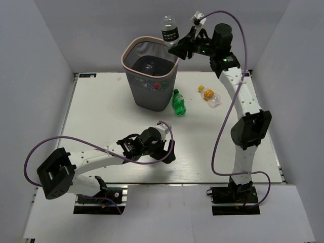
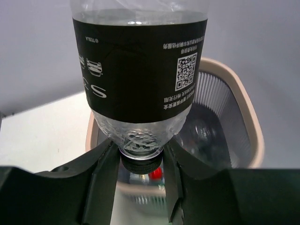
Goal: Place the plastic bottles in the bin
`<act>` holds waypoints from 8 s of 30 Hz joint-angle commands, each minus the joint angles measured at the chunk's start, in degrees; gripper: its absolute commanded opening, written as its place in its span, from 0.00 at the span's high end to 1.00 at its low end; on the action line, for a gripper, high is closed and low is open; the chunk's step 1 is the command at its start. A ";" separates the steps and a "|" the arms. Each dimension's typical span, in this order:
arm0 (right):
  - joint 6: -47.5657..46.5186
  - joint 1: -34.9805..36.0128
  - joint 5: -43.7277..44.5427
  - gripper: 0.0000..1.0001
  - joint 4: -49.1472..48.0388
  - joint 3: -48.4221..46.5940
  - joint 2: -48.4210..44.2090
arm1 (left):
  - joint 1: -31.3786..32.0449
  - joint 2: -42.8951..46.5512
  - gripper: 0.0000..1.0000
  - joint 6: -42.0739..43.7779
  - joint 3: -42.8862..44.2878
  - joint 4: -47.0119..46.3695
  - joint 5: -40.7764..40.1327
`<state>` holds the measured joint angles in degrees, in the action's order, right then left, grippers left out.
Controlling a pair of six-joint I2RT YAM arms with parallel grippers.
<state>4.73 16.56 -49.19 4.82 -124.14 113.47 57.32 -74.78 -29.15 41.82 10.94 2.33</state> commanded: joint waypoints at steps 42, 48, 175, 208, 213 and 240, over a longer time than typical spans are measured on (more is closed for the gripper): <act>-15.36 -28.51 20.01 0.40 29.72 49.51 -39.61 | 5.17 -58.18 0.00 -14.62 75.05 31.76 -53.02; -17.21 -32.64 17.64 0.40 32.36 54.88 -43.24 | 4.64 -61.45 0.00 -16.38 80.78 36.52 -57.33; -30.13 -19.29 25.44 0.10 27.09 26.59 -1.42 | -16.27 24.76 0.00 -5.73 10.75 19.03 -2.86; -34.96 -14.36 25.90 0.51 22.78 21.30 14.59 | -16.27 26.71 0.00 -15.15 -1.39 23.07 -0.48; -35.14 -14.54 19.94 0.77 27.25 21.04 9.15 | -16.27 28.46 0.00 -15.77 -3.23 23.07 -0.48; 7.56 3.92 7.79 0.84 -17.12 -0.39 1.10 | -15.75 26.62 0.00 -16.29 -11.15 9.09 3.82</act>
<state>4.21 18.37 -43.59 -2.79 -119.15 108.57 41.39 -49.52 -45.12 31.27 21.08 5.43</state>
